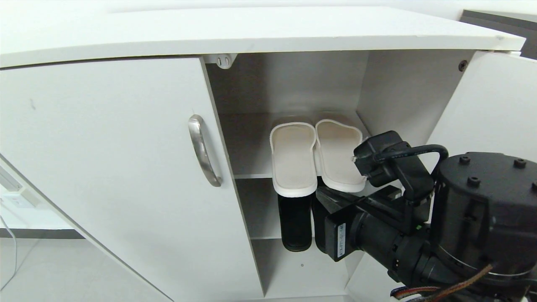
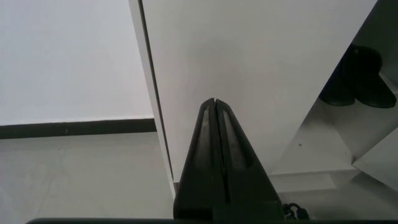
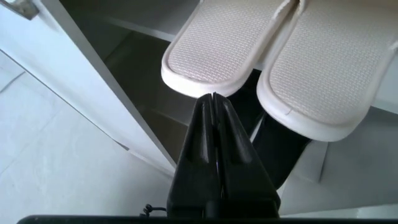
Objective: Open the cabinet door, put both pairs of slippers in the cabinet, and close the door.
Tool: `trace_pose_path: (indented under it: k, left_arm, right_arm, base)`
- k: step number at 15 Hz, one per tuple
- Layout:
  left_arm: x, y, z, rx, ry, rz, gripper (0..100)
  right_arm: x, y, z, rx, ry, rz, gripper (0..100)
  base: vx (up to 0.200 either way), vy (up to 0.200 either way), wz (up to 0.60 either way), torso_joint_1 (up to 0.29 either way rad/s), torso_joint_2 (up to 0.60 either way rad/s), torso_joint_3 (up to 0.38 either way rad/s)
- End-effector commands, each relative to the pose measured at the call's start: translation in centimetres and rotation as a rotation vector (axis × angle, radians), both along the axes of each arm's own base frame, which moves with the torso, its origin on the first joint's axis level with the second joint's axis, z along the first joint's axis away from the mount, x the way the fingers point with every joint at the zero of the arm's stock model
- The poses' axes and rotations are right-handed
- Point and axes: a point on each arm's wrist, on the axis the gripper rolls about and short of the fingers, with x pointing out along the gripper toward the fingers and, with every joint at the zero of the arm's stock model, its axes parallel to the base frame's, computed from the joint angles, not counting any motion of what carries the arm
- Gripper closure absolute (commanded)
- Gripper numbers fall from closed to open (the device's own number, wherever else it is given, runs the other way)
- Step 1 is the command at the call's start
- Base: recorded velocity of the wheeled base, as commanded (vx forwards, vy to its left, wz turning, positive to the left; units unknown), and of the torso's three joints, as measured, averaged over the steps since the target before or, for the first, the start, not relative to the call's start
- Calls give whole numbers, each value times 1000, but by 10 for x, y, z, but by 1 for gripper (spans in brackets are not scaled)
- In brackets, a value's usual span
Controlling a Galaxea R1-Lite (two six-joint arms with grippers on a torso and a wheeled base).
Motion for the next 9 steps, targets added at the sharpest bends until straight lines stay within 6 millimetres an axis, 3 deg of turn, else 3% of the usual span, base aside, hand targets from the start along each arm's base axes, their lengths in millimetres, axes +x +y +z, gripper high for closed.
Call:
trace_pose_path:
  k: [1,6,9]
  left_arm:
    - [0,0,0,0,0,0,100]
    - [0,0,0,0,0,0,100]
    - [0,0,0,0,0,-1,100]
  right_arm:
    - [1,2,-3,-11,5,0,100]
    - [2,3,-8,-26,12,-1,100]
    - [2,4,-10,-34,14,-2,100]
  base:
    - [0,0,0,0,0,0]
    - [0,0,0,0,0,0]
    - [-200,0,0,6,-1,1]
